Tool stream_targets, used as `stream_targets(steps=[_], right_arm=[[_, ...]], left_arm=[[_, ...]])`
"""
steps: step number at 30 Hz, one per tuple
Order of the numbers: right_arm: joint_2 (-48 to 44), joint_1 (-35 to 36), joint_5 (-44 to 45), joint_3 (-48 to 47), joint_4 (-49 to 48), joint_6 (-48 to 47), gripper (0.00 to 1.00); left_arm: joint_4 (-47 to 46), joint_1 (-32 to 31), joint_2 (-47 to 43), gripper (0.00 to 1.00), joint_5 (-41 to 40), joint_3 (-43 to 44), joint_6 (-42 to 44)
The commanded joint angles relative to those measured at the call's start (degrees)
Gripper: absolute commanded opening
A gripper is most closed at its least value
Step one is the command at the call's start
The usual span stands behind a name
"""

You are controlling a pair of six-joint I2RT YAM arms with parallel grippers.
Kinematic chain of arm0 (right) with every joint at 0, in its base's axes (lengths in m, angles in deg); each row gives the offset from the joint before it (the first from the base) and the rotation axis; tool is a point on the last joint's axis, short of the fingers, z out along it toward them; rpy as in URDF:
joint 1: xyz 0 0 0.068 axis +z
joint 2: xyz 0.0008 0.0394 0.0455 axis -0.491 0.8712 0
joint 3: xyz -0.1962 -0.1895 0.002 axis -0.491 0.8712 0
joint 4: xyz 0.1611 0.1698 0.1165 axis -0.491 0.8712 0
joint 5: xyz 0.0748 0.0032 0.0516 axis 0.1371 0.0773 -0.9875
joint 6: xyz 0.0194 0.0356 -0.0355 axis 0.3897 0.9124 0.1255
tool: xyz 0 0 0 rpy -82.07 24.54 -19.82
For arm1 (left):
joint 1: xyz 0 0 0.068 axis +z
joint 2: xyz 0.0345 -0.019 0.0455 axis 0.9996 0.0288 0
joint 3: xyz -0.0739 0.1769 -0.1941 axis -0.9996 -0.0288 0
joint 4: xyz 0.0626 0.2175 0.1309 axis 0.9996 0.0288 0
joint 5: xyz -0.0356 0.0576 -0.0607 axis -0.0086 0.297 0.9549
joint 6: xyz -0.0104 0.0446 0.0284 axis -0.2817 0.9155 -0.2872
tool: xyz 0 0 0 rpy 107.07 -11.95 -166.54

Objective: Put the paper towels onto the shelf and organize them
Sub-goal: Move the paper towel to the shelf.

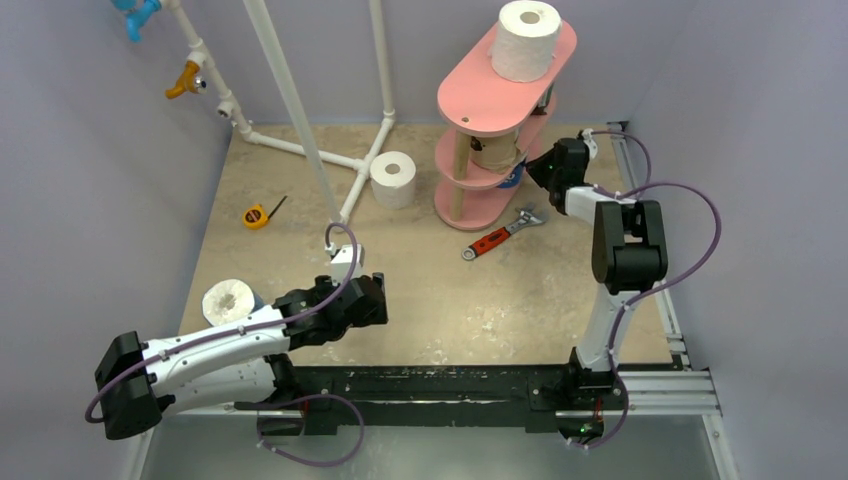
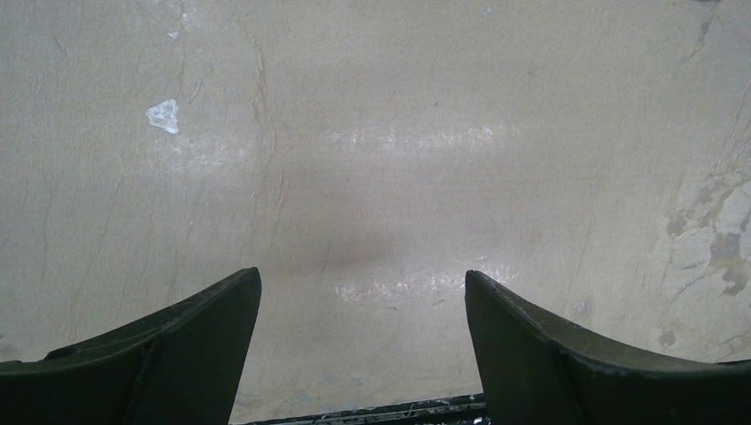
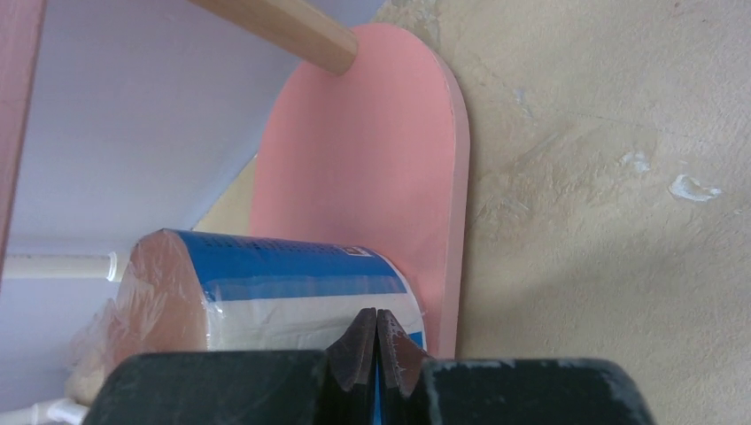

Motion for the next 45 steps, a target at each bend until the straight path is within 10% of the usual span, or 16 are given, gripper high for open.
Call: stream_targets(steps=[1, 22, 31, 45], right_arm=[[0.81, 0.52, -1.78, -2.85, -0.64, 1.03, 0.0], [1.15, 0.7, -5.31, -3.2, -1.27, 1.99, 0.04], [-9.81, 1.12, -1.83, 9.87, -3.1, -1.05, 0.58], [-14.77, 8.09, 4.96, 20.62, -12.51, -7.73, 0.74]], left_arm=[[-1.23, 0.55, 0.26, 0.85, -0.42, 2.05, 0.95], [-1.11, 1.01, 0.09, 0.85, -0.05, 1.94, 1.11], [-2.07, 1.03, -2.1, 0.84, 0.53, 0.52, 1.38], [-2.11, 1.03, -5.1, 0.84, 1.24, -0.89, 1.3]])
